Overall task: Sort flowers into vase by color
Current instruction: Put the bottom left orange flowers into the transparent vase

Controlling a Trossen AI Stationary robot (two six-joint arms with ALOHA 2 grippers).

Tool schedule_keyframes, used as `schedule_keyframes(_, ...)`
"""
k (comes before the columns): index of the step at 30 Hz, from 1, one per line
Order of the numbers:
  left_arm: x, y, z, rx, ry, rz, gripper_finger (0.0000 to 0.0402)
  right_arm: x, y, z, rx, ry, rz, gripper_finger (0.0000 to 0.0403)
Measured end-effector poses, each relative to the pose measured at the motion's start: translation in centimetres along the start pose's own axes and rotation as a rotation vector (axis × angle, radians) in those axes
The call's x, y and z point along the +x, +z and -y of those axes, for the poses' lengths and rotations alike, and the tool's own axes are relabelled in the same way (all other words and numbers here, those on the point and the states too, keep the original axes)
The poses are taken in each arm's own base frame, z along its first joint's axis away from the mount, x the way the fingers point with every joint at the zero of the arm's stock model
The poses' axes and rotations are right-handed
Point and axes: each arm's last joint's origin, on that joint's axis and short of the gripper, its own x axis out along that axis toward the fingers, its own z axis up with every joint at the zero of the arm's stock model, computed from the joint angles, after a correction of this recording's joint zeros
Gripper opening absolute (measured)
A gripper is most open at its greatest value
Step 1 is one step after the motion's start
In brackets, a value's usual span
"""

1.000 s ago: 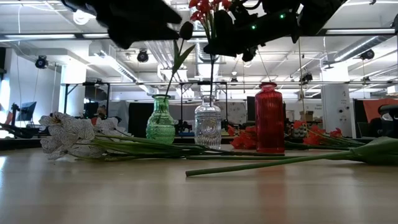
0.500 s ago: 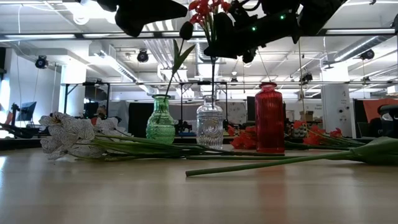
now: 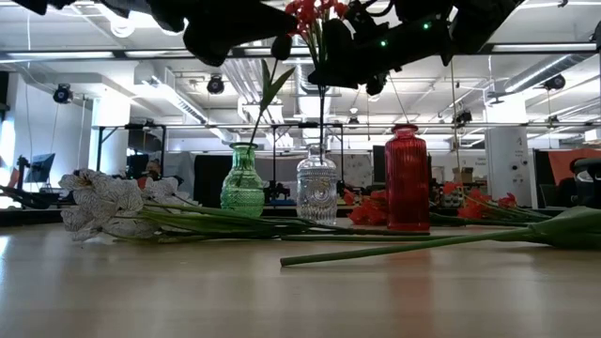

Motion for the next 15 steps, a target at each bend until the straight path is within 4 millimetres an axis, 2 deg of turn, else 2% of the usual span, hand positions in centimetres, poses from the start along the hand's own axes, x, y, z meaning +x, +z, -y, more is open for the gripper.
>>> schedule_keyframes(15, -0.08, 0.27, -0.02, -0.004, 0.0, 0.009, 0.0192, 0.0, 0.0, 0.0, 0.0, 0.0, 0.0, 0.0034)
